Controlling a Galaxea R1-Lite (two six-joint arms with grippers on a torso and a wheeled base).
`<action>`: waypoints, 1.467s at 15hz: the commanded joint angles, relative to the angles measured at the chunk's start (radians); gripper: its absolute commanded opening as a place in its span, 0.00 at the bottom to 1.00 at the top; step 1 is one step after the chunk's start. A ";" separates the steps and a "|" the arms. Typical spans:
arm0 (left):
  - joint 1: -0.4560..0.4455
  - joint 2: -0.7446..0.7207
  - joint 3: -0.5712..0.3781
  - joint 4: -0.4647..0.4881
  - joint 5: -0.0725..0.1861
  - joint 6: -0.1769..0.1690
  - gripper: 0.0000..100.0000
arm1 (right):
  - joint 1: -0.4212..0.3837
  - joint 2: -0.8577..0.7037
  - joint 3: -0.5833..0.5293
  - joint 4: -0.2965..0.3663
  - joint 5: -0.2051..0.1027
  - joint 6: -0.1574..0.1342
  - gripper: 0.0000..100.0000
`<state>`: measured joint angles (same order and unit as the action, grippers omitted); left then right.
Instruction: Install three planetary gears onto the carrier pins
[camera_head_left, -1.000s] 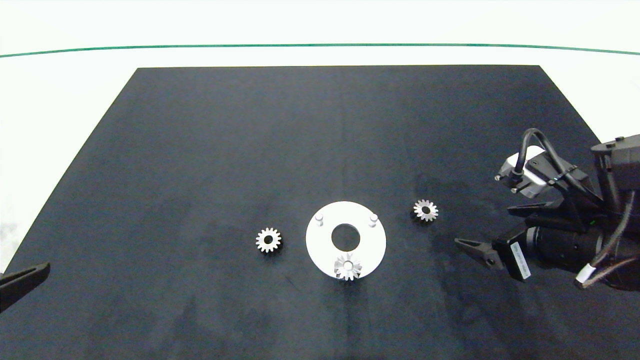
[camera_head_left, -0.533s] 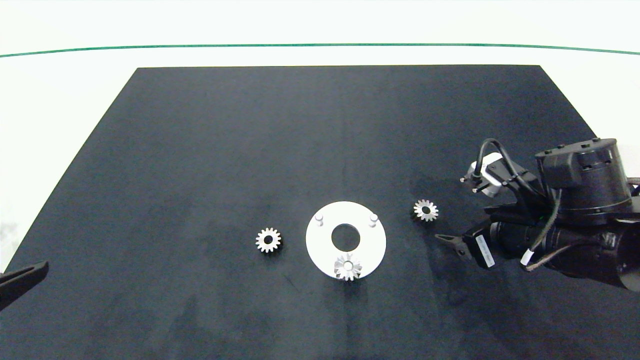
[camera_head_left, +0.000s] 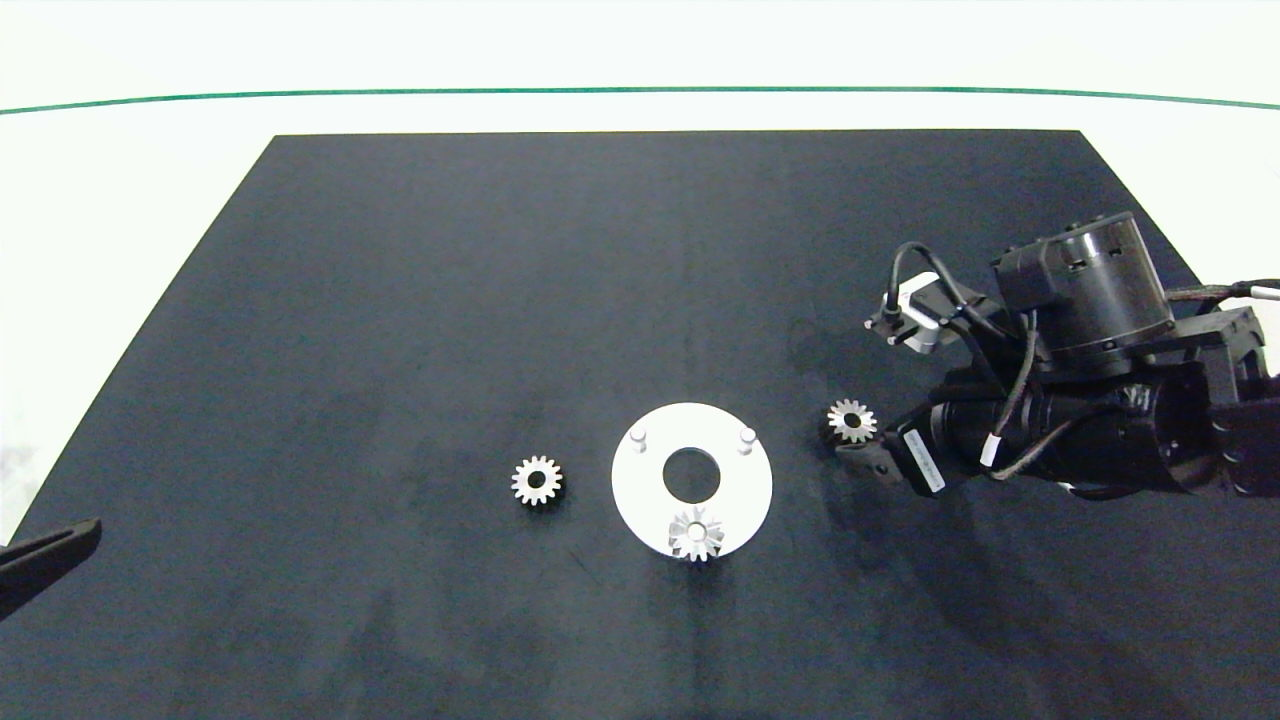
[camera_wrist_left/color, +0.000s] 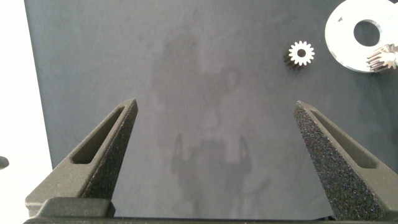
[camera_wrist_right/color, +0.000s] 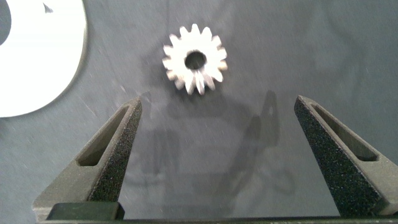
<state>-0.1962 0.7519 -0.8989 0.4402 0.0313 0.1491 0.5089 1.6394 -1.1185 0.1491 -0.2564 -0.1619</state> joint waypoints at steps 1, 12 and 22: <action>0.001 0.001 0.002 0.002 0.001 0.001 1.00 | 0.010 0.053 -0.040 0.009 -0.004 -0.002 1.00; 0.001 0.003 -0.002 0.002 0.001 0.001 1.00 | 0.026 0.129 -0.103 0.038 -0.007 -0.001 0.96; 0.001 0.003 -0.005 0.003 0.001 0.001 1.00 | 0.008 0.143 -0.118 0.038 -0.006 0.004 0.76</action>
<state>-0.1943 0.7532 -0.9045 0.4402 0.0317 0.1496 0.5177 1.7823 -1.2362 0.1862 -0.2606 -0.1566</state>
